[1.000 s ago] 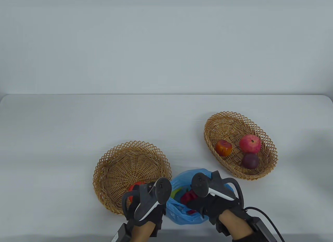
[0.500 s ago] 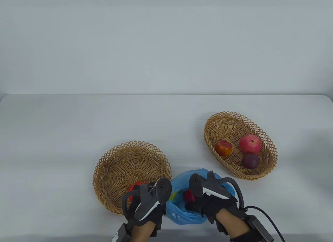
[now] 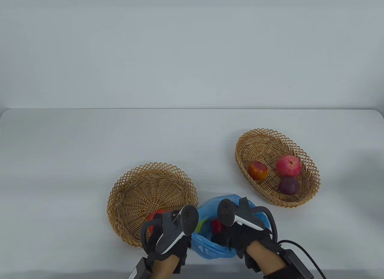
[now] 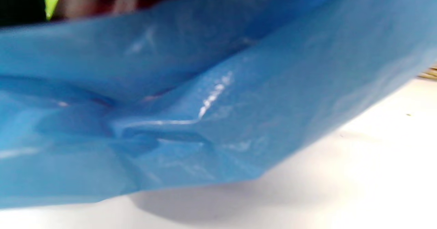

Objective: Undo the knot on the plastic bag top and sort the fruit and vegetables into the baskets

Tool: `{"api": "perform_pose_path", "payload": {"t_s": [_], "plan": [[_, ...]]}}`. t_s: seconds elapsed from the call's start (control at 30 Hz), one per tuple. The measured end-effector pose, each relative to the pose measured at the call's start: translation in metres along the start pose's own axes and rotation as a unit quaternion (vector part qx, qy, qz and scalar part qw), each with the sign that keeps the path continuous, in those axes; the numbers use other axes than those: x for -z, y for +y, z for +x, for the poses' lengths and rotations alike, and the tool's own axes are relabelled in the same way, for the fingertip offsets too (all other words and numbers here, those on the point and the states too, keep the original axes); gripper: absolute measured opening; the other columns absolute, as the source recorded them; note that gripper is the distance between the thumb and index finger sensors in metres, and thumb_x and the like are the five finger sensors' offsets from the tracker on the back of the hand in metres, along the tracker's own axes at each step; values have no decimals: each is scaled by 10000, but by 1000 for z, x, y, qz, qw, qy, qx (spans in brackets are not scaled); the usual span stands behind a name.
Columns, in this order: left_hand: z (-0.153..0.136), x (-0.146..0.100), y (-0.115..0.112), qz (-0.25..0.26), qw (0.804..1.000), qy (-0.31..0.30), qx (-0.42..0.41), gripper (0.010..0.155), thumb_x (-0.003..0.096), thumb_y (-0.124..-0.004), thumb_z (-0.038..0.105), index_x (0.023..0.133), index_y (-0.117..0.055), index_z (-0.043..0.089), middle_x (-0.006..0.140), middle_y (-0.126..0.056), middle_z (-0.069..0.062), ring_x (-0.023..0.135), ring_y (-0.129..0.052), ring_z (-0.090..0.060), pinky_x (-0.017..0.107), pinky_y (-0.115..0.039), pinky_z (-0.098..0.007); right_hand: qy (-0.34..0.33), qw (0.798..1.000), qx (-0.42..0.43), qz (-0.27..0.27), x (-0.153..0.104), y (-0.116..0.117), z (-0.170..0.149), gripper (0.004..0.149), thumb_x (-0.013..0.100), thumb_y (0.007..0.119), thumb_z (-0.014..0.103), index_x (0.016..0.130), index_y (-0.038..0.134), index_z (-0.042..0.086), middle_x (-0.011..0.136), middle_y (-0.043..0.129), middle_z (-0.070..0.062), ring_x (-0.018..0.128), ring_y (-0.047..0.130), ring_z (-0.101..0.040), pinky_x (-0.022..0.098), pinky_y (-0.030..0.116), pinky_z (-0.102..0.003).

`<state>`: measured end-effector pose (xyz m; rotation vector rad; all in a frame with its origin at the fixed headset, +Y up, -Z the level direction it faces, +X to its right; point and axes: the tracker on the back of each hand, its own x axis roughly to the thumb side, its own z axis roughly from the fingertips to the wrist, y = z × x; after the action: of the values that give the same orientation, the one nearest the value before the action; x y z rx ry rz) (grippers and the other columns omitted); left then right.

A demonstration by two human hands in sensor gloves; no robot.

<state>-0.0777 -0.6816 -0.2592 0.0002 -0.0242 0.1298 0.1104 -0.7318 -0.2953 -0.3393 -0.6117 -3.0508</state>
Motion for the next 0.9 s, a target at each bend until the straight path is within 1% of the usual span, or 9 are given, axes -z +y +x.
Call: {"api": "perform_pose_path", "payload": {"t_s": [0.07, 0.13, 0.2, 0.37, 0.5, 0.63, 0.73, 0.83, 0.9], "plan": [[0, 0, 0, -1, 1000, 0, 3, 430, 424, -863, 422, 811, -898, 237, 556, -1072, 24, 422, -1089, -208, 570, -794, -508, -6, 1000, 13, -4, -1, -1, 1, 1081, 335, 890, 652, 1086, 323, 120, 1067, 629, -240, 805, 918, -397, 564, 793, -547], [0, 0, 0, -1, 1000, -1, 2, 430, 425, -863, 421, 812, -897, 235, 557, -1072, 25, 423, -1089, -207, 571, -794, -507, -12, 1000, -11, -21, -5, -4, 3, 1055, 345, 879, 661, 1081, 352, 119, 1056, 647, -237, 793, 925, -391, 562, 794, -536], [1, 0, 0, -2, 1000, 0, -3, 430, 426, -863, 421, 813, -896, 237, 558, -1072, 23, 424, -1088, -208, 572, -793, -507, -19, 999, -3, -44, -11, -9, 3, 1043, 346, 882, 657, 1079, 364, 124, 1057, 643, -237, 796, 915, -391, 570, 783, -535], [0, 0, 1, -1, 1000, 0, -5, 431, 426, -863, 423, 814, -895, 239, 559, -1071, 25, 427, -1087, -207, 575, -792, -506, -53, 994, 66, -63, -22, -25, 1, 1038, 346, 882, 655, 1076, 370, 124, 1053, 644, -243, 788, 912, -394, 570, 779, -535], [-1, 1, 0, -3, 1000, 1, -9, 431, 426, -862, 424, 815, -894, 239, 562, -1069, 28, 428, -1087, -206, 577, -792, -504, -100, 983, 142, -67, -33, -36, -3, 1039, 348, 882, 652, 1077, 366, 121, 1055, 642, -244, 788, 911, -395, 570, 776, -538], [-2, 1, 0, -2, 1000, 1, -12, 430, 427, -861, 425, 815, -894, 241, 561, -1070, 28, 428, -1087, -204, 577, -792, -504, -150, 961, 227, -55, -40, -45, -10, 1039, 351, 882, 651, 1079, 360, 125, 1061, 635, -242, 794, 905, -395, 578, 770, -538], [-4, 1, 2, -3, 1000, 2, -25, 436, 427, -858, 432, 821, -887, 247, 569, -1067, 32, 436, -1086, -201, 580, -791, -502, -181, 936, 294, -66, -43, -49, -16, 1037, 349, 888, 644, 1083, 352, 144, 1075, 624, -225, 814, 894, -389, 596, 760, -539], [-10, 0, 6, -7, 998, -5, -64, 577, 410, -853, 490, 922, -785, 231, 702, -1018, 11, 558, -1061, -224, 621, -752, -520, -189, 915, 347, -80, -43, -49, -21, 1032, 347, 885, 645, 1087, 337, 178, 1094, 606, -198, 842, 878, -377, 623, 748, -534], [-15, -2, 12, 3, 995, -13, -99, 659, 403, -842, 526, 975, -716, 225, 795, -968, -8, 650, -1026, -250, 653, -714, -540, -187, 908, 364, -90, -44, -49, -23, 1029, 347, 883, 643, 1089, 327, 198, 1108, 591, -180, 866, 865, -362, 644, 734, -533]]}}
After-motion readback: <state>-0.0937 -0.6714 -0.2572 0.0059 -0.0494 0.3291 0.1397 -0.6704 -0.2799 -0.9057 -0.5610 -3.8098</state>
